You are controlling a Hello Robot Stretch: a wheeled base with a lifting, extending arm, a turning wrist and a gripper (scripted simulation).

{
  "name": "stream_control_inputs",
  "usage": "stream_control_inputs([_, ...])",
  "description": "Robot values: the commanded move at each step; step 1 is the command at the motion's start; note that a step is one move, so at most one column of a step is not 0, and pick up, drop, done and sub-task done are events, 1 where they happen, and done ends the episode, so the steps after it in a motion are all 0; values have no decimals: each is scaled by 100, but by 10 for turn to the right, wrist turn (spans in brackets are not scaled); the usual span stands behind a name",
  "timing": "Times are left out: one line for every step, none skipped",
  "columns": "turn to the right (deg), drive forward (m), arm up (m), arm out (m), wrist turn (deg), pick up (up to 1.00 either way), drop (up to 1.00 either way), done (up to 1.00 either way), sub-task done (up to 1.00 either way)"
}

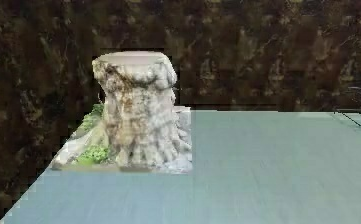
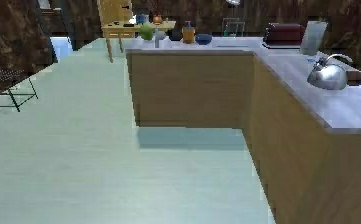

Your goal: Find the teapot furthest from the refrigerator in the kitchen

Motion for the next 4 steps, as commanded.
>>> stream_control_inputs([450,0,0,0,0,0,0,0,0])
stream_control_inputs([120,0,0,0,0,0,0,0,0])
stream_control_inputs([0,100,0,0,0,0,0,0,0])
stream_control_inputs([0,100,0,0,0,0,0,0,0])
